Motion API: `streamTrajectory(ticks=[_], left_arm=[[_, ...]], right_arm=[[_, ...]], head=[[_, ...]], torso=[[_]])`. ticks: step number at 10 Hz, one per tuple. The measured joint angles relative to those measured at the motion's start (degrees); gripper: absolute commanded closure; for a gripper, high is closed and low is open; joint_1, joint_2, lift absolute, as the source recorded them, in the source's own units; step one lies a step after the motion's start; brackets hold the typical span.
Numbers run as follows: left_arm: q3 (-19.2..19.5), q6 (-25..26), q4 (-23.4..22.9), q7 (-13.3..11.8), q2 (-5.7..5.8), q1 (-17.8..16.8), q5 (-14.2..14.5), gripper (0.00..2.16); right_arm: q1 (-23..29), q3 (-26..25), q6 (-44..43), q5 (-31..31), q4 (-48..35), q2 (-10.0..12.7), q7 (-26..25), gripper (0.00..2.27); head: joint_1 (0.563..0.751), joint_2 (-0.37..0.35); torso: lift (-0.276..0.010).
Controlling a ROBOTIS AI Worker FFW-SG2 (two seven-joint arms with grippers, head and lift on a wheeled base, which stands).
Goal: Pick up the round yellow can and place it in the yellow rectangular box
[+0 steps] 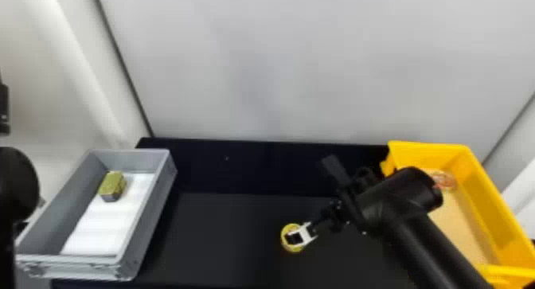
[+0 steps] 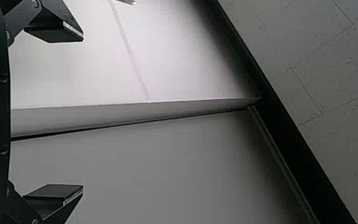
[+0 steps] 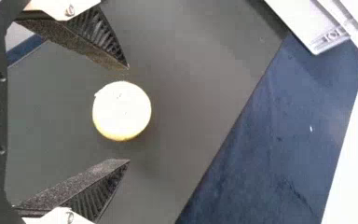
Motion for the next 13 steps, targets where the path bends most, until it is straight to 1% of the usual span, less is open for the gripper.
streamTrajectory(ticks=[2,4,8,13], left_arm=[[0.02,-0.11,0.01,0.00,0.07,0.02,0.00,0.13],[0.02,-0.24,0.01,0.00,0.11,0.06,0.02,0.13],[-0.05,-0.40,-0.01,0.00,-0.01,0.06,0.05,0.13],[-0.17,-0.50,-0.01,0.00,-0.34,-0.03,0.05,0.13]], right_arm=[[-0.44,2.49,-2.77,0.90,2.11,0.43,1.06,0.05],[-0.44,4.25,-3.99,1.25,2.44,0.43,1.11,0.05],[-1.36,7.40,-5.48,2.00,1.80,-0.53,1.65,0.05],[-1.41,8.73,-6.77,2.21,2.42,-1.11,1.78,0.05]], head=[[0.694,0.054],[0.694,0.054],[0.694,0.054],[0.694,0.054]], torso=[[-0.003],[-0.003],[-0.003],[-0.003]])
